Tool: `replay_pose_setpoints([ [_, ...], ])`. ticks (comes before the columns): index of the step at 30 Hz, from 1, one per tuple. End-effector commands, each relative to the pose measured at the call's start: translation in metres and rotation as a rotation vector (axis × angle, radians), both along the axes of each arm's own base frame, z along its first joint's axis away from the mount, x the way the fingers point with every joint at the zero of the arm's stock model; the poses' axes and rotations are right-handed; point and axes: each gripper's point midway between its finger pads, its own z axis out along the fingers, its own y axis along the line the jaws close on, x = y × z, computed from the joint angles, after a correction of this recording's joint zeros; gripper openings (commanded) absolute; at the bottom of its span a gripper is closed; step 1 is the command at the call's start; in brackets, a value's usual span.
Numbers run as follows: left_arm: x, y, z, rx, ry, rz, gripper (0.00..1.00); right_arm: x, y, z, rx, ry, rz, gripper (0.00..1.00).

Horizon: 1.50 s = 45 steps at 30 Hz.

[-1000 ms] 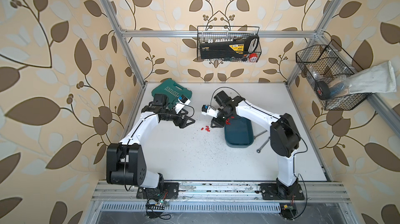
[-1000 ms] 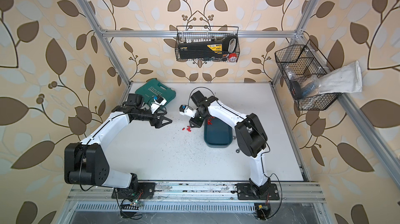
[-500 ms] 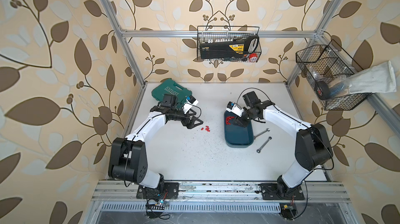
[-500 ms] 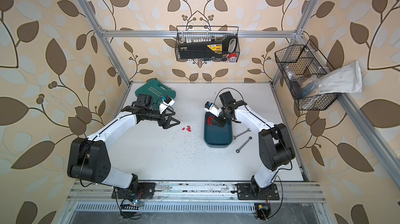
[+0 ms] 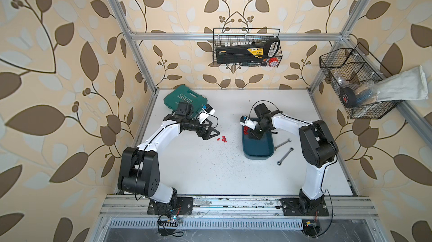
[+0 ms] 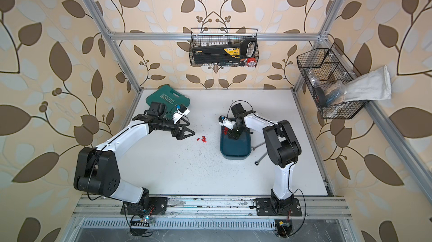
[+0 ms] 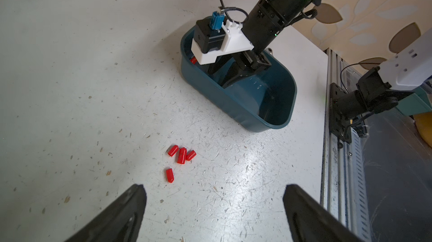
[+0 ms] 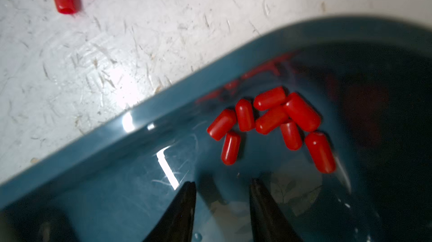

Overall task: Take the screw protection sleeves out of the storage box
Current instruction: Pick up the screw protection sleeve from the storage box.

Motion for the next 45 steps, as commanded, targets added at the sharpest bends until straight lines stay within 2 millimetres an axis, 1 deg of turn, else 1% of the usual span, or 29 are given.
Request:
replay_pose_setpoints([
  [1,0.001,0.0,0.009,-0.003,-0.024,-0.009,0.97,0.01,0.005,-0.001,-0.01,-0.025,0.017,0.41],
  [5,0.001,0.0,0.01,-0.002,-0.024,-0.009,0.97,0.01,0.006,-0.007,-0.019,-0.018,0.022,0.41],
  [14,0.001,0.001,0.01,0.006,-0.024,-0.009,0.97,0.006,0.007,-0.018,-0.035,0.002,0.03,0.3],
  [22,0.001,0.001,0.01,0.011,-0.025,-0.008,0.96,0.007,0.007,-0.019,-0.039,-0.003,0.035,0.24],
  [27,0.001,0.002,0.011,0.012,-0.027,-0.008,0.96,0.008,0.005,-0.02,-0.05,-0.008,0.037,0.16],
  [30,0.001,0.002,0.01,0.015,-0.026,-0.007,0.96,0.007,0.003,-0.018,-0.056,-0.013,0.04,0.09],
  [33,0.0,0.002,0.01,0.017,-0.028,-0.008,0.96,0.007,0.001,-0.011,-0.066,-0.03,0.047,0.04],
  [35,0.0,0.002,0.011,0.019,-0.034,-0.009,0.96,0.008,-0.002,-0.003,-0.072,-0.051,0.051,0.01],
  [37,0.0,0.003,0.013,0.021,-0.042,-0.009,0.96,0.008,-0.004,0.006,-0.076,-0.071,0.055,0.0],
  [41,-0.001,0.003,0.013,0.024,-0.049,-0.012,0.97,0.002,-0.009,0.033,-0.069,-0.103,0.07,0.0],
  [43,-0.001,0.003,0.012,0.024,-0.058,-0.017,0.97,-0.005,-0.006,0.049,-0.041,-0.109,0.089,0.0],
  [45,-0.001,0.004,0.009,0.029,-0.066,-0.019,0.99,-0.013,0.001,0.068,0.014,-0.108,0.112,0.0],
])
